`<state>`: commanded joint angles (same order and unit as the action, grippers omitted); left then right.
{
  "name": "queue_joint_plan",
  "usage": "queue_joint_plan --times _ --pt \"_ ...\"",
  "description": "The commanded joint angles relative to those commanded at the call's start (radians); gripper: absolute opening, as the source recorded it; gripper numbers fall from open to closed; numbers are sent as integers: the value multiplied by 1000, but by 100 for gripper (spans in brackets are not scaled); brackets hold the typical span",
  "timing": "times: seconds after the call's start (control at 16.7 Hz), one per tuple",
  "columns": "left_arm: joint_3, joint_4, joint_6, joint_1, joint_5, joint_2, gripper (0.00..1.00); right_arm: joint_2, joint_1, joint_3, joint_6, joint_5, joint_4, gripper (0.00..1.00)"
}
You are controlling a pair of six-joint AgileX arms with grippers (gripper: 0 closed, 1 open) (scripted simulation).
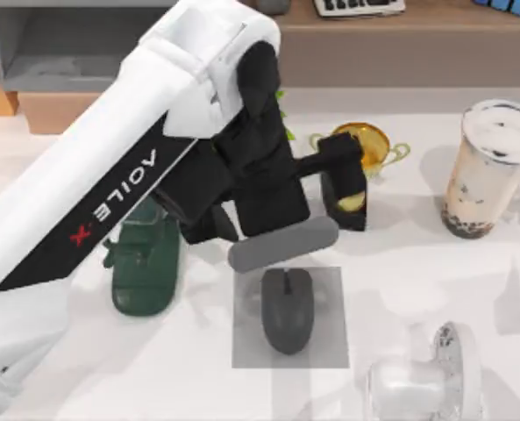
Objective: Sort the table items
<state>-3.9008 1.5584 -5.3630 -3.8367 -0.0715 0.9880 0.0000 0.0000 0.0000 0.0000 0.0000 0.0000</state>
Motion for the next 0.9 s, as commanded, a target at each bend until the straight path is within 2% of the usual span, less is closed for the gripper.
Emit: queue_joint_plan --times 0.24,0.48,0.9 --pt "-57 -60 179 194 -60 266 100 0 0 0 0 0 0 100" --pt "-175 -102 424 479 -86 451 100 0 0 0 0 0 0 100" --pt "-448 -114 894 1009 -25 473 100 0 0 0 0 0 0 100"
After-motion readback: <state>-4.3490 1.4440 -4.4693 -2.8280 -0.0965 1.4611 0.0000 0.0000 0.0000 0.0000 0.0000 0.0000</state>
